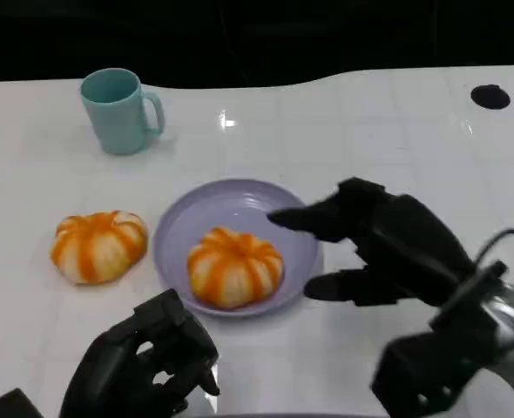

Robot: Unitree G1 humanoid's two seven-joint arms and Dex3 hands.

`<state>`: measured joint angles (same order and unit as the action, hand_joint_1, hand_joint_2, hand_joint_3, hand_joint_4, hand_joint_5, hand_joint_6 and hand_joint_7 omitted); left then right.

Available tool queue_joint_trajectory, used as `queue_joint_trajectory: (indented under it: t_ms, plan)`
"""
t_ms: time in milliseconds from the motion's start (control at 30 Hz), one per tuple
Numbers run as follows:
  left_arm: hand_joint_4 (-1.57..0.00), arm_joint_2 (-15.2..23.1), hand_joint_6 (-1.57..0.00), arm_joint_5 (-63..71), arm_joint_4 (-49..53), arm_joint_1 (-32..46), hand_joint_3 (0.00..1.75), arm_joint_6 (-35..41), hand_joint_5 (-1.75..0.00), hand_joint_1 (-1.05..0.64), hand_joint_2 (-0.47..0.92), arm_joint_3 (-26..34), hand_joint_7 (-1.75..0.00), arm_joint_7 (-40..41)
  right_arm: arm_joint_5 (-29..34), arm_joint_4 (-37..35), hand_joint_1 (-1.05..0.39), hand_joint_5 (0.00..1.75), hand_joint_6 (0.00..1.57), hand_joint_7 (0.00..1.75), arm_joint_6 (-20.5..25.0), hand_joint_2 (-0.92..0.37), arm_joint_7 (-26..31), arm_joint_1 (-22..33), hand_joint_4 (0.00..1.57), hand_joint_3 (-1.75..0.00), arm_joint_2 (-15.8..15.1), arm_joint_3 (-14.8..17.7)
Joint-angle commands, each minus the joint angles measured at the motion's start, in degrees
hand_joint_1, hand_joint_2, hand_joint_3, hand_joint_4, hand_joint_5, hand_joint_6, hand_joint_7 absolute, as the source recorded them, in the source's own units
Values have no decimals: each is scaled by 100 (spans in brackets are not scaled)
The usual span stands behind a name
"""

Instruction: Grasp the bread from the table and place it into the plate.

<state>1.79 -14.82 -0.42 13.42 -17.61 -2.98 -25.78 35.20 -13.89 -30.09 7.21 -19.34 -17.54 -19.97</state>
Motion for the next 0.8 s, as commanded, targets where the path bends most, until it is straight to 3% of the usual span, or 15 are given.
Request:
queue_joint_trajectory:
  t_ms: [33,100,133,167,200,267,467,800]
  plan:
    - [-62,35,-55,-26,-43,-31,35,37,-175,-56,92,20,-154,39,-241,295,-30,108,91,39,-497,-87,241,565,78,-7,-341,384]
    - [-62,35,-55,-28,-52,-35,35,52,-175,-55,92,25,-155,43,-314,374,-24,119,97,47,-673,-82,287,773,81,-14,-411,508]
    - [-62,42,-55,-11,-61,-35,35,57,-175,-55,92,26,-155,52,-369,416,-22,124,97,53,-752,-70,304,883,81,-38,-429,577]
    - [-62,46,-55,-19,-70,-36,35,75,-175,-55,92,27,-155,45,-423,471,-17,136,94,69,-800,-49,314,1003,79,-77,-437,653]
    - [-62,48,-55,-27,-75,-38,35,87,-175,-55,92,27,-155,39,-459,509,-14,147,91,82,-829,-39,311,1082,76,-96,-436,708]
    - [-62,48,-55,-32,-75,-49,35,102,-175,-55,92,26,-155,31,-492,588,-9,162,86,101,-890,-31,313,1244,74,-117,-445,822]
    - [-63,16,-56,-20,-126,-32,35,196,-175,-56,92,7,-156,85,-571,784,-7,171,77,125,-939,-28,288,1732,76,-121,-424,1116]
    - [-63,61,-55,-4,-93,-35,35,121,-175,-55,92,54,-156,55,-496,968,-5,175,73,132,-894,-27,431,2277,77,-125,-280,1314]
